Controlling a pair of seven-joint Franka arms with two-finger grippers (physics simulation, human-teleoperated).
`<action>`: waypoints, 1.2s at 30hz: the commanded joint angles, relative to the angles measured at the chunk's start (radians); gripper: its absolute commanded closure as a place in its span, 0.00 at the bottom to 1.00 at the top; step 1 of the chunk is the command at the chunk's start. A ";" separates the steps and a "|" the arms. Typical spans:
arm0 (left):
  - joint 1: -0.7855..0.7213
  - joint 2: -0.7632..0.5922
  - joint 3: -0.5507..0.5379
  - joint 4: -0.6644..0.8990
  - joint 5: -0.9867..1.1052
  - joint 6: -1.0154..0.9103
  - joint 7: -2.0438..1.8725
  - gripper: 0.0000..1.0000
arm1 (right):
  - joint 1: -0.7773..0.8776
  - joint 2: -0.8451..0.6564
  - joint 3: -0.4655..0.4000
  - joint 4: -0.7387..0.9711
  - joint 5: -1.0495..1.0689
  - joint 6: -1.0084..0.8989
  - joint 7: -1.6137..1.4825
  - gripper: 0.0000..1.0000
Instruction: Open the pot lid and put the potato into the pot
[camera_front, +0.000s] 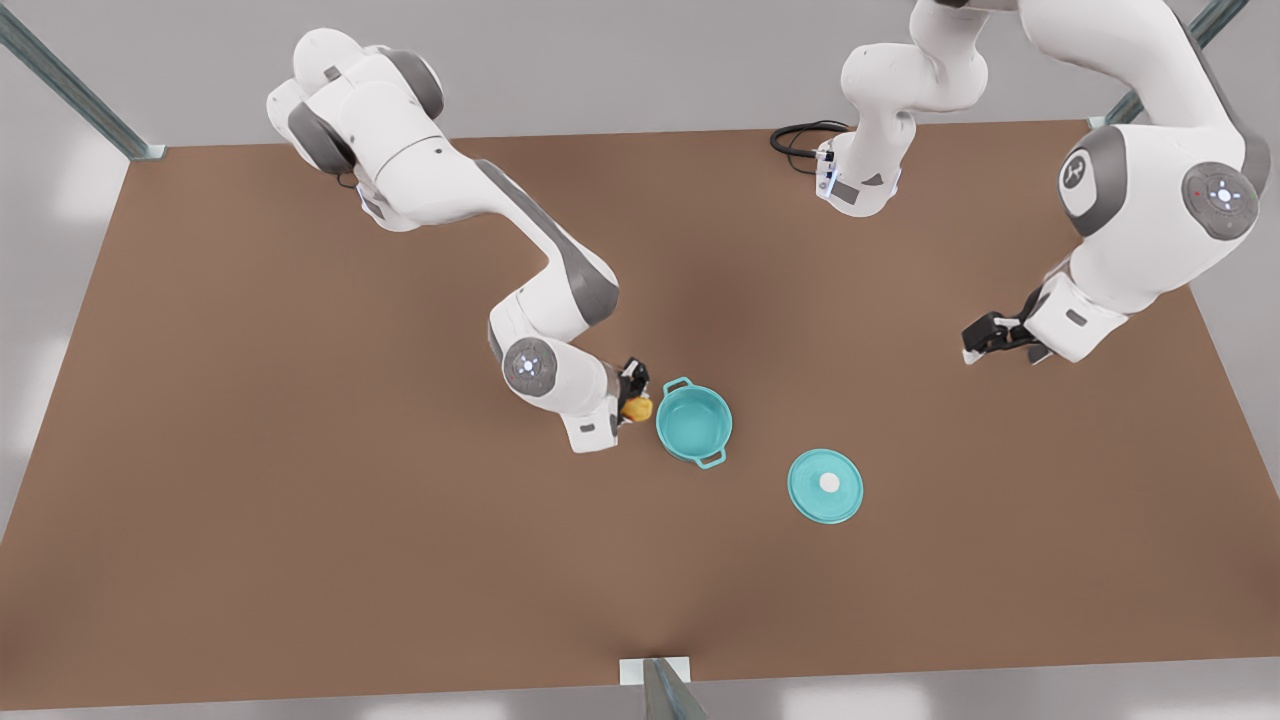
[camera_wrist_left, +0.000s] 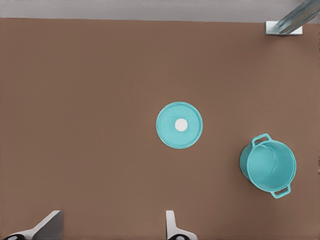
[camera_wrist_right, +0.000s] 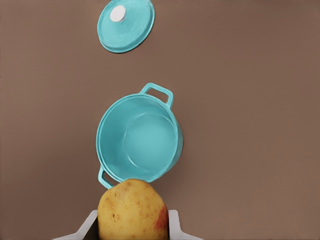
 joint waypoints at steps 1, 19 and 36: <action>-0.004 0.000 0.000 0.003 -0.003 -0.016 0.029 0.00 | 0.009 0.031 0.000 0.042 0.020 0.051 0.153 0.51; -0.013 -0.017 -0.014 0.007 0.008 -0.056 0.026 0.00 | 0.119 0.232 0.002 0.167 0.100 0.403 0.155 0.52; -0.013 -0.015 -0.012 0.007 0.009 -0.056 0.023 0.00 | 0.142 0.059 -0.241 0.193 0.167 -0.055 0.184 0.00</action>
